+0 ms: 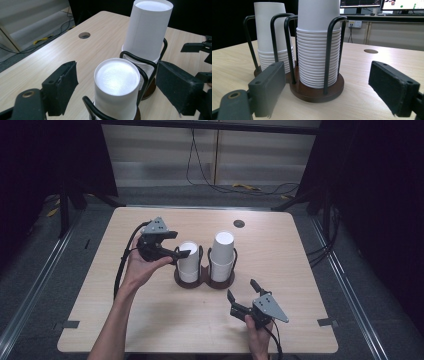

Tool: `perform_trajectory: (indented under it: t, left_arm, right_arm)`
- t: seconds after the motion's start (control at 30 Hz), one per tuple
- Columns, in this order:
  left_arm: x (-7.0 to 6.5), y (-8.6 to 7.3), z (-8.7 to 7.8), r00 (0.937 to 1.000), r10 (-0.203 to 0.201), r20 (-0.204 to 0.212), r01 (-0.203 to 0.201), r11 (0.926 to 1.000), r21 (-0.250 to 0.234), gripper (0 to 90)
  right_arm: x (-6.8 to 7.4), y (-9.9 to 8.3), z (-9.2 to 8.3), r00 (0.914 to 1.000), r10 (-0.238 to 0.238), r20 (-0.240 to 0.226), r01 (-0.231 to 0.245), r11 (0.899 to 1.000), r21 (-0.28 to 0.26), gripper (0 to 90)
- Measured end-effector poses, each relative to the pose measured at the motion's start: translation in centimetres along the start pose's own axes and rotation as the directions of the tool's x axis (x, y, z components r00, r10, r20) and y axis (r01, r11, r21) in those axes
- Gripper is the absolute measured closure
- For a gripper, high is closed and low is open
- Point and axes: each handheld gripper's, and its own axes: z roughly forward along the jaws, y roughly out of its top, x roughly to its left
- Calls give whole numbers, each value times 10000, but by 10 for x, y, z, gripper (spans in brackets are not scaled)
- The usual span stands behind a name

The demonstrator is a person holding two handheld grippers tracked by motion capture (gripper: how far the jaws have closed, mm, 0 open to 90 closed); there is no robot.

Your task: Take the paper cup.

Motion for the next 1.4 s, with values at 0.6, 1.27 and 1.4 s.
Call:
perform_trajectory:
  t: [0.6, 1.27, 1.4]
  left_arm:
    - [9, 13, 22, 9971, 311, 700, -413, 9881, 1482, 174]
    - [10, 12, 43, 9962, 359, 797, -560, 9621, 2669, 216]
    - [10, 12, 43, 9953, 425, 871, -650, 9590, 2757, 238]
  right_arm:
    - [0, 0, 0, 10000, -32, 8, 32, 10000, 42, 140]
    - [0, 0, 1, 10000, -51, 10, 51, 10000, 33, 140]
    - [0, 0, 1, 10000, -47, 12, 47, 10000, 46, 140]
